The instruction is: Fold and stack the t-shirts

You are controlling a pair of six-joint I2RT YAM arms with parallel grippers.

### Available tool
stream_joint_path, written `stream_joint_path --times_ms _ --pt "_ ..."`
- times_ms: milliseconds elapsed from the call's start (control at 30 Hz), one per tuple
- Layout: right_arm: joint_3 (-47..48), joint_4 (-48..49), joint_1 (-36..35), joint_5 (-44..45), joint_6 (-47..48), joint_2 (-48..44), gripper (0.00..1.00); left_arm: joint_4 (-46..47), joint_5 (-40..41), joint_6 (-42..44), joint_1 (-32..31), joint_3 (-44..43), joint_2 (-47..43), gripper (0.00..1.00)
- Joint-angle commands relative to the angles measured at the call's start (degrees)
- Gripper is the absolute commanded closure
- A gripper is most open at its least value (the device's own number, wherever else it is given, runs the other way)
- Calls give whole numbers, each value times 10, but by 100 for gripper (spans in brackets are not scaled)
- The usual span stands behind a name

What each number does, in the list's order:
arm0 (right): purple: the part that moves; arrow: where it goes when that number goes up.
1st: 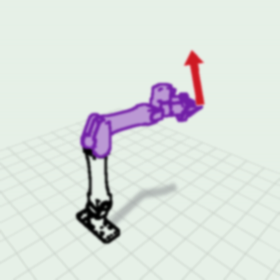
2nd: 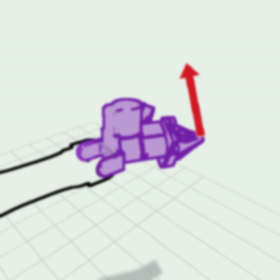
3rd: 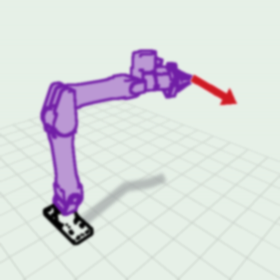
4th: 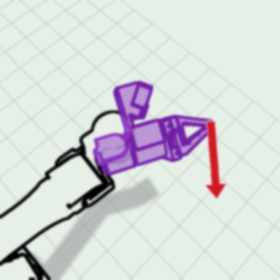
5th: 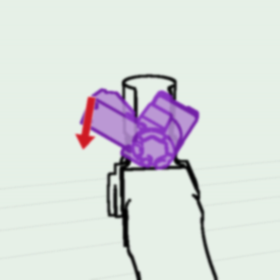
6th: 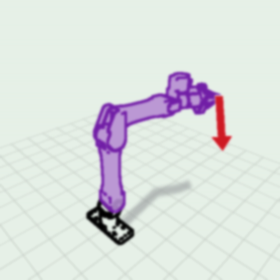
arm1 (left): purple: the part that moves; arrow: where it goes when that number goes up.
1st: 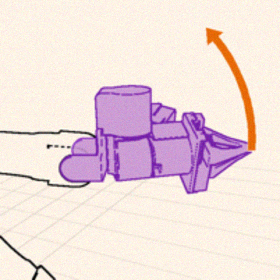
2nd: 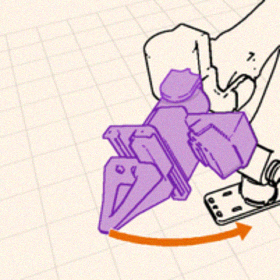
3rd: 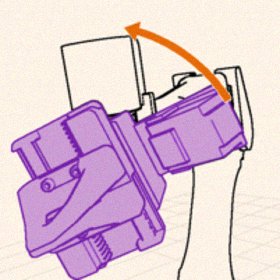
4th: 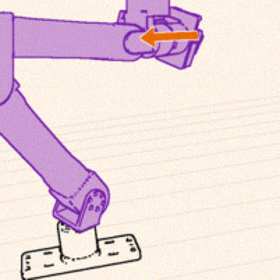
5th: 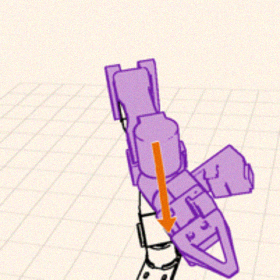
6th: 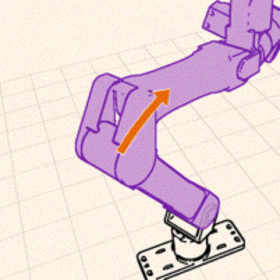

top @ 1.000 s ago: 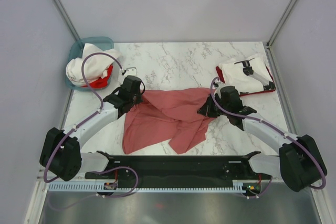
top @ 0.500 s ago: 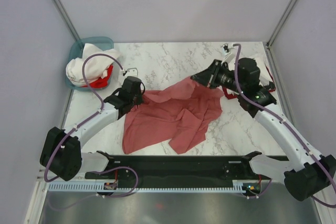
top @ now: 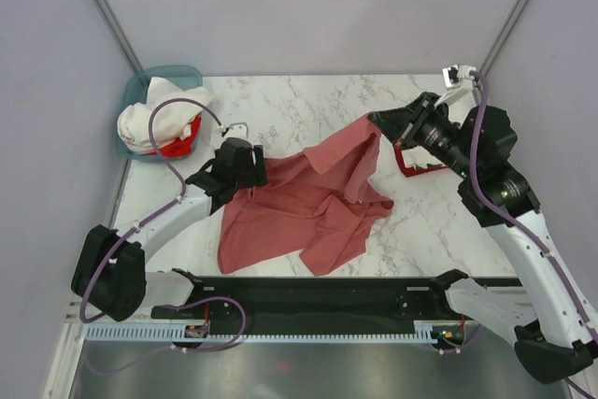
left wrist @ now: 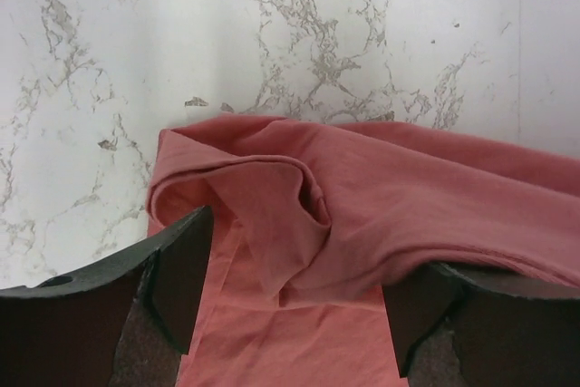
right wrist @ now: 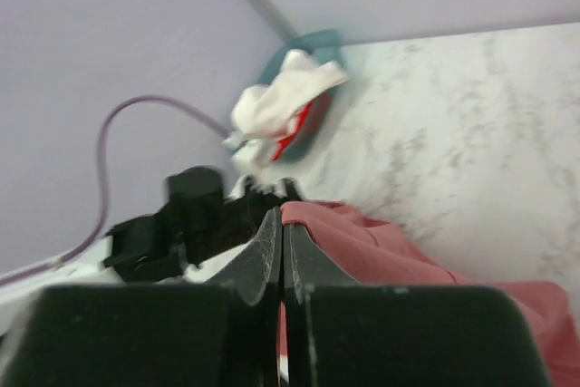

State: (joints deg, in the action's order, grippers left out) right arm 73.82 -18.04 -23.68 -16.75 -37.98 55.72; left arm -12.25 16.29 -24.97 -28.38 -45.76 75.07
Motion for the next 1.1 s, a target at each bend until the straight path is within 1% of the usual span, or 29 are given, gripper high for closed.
stream_joint_path --times_ms 0,33,67,100,167,200,267,300,433,500,567,667,733,767,867,933,1000,1033,1067 --pt "-66 -29 4 200 45 -61 100 22 17 -21 -2 14 -57 21" --pt "-84 -27 5 233 51 -76 100 26 21 -31 -2 26 -69 19" --pt "-101 -19 5 300 65 -103 100 28 28 -34 -1 33 -84 18" --pt "-133 -14 4 325 74 -113 100 38 31 -38 -2 42 -111 14" --pt "-165 3 4 385 84 -144 100 53 36 -40 -1 66 -140 9" --pt "-193 8 5 388 79 -153 100 62 36 -40 -1 73 -152 6" --pt "-217 41 5 364 84 -175 100 62 31 -36 -1 75 -145 5" --pt "-235 46 4 362 80 -180 100 57 32 -34 -1 71 -136 6" --pt "-256 49 4 360 73 -174 100 14 51 -49 4 27 -64 8" --pt "-271 49 5 380 66 -167 100 -3 53 -61 20 23 -57 7" --pt "-278 49 4 385 63 -163 100 6 25 -80 38 29 -63 5" --pt "-279 53 4 371 59 -157 100 29 -22 -69 47 44 -70 7" --pt "-283 57 4 362 55 -155 100 29 -43 -65 47 40 -70 10" --pt "-284 57 4 359 55 -150 100 28 -50 -61 46 38 -76 15" --pt "-286 57 5 357 54 -148 100 26 -50 -52 16 39 -105 16" --pt "-286 60 5 357 54 -147 100 6 -50 -53 -2 34 -116 16" --pt "-289 64 4 356 53 -142 100 -14 -28 -63 -45 24 -127 16" --pt "-289 64 4 356 53 -135 100 -19 11 -68 -64 23 -128 16" --pt "-288 64 4 355 53 -132 100 -21 22 -74 -96 18 -126 17"
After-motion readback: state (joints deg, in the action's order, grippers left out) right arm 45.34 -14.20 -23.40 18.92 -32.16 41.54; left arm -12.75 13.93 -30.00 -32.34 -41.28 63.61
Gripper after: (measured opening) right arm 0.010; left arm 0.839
